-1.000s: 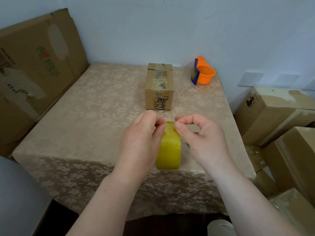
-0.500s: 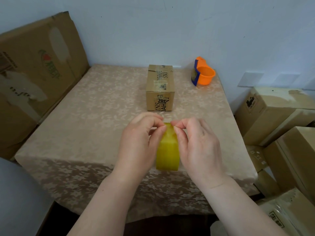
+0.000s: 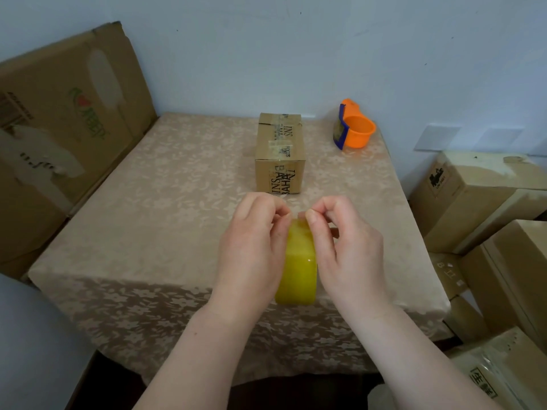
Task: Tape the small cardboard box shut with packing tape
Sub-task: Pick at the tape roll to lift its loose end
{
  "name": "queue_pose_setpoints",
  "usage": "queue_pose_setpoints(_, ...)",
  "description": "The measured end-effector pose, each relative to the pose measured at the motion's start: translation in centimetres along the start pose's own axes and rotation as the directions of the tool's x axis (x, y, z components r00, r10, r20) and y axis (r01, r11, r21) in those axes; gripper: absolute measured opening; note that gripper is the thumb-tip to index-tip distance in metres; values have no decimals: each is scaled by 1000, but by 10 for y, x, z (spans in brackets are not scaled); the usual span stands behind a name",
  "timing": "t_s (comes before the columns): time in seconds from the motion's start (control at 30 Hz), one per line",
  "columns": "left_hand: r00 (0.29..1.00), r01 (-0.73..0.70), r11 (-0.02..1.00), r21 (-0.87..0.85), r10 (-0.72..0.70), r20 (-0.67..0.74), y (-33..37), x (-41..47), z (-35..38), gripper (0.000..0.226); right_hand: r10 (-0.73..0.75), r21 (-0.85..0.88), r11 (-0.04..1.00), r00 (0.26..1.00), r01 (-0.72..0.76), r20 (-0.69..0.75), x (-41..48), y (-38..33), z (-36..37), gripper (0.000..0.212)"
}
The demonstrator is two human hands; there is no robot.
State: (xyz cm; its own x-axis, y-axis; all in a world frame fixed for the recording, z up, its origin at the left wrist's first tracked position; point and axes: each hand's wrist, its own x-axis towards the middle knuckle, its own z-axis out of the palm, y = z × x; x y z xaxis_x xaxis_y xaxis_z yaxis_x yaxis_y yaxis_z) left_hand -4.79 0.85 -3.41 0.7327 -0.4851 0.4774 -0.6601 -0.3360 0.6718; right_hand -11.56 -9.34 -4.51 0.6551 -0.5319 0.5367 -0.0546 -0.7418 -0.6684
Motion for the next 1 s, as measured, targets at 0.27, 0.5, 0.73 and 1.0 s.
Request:
queue_pose_setpoints(0.27, 981, 192, 954, -232, -177, 85, -1, 3, -5, 27, 200, 234, 945, 970, -229, 142, 11, -3, -13, 16)
queue_pose_setpoints(0.5, 967, 254, 893, -373, -225, 120, 3, 5, -11, 28, 245, 324, 897, 949, -300, 200, 13, -1, -20, 21)
queue_pose_setpoints(0.73, 960, 278, 856, -437, -253, 117, -1, 5, -12, 30, 263, 306, 895, 939, -324, 223, 16, -1, -24, 25)
queue_pose_setpoints(1.0, 953, 301, 859, -415, -279, 115, -1, 6, -12, 30, 253, 287, 899, 928, -330, 274, 19, -2, -30, 23)
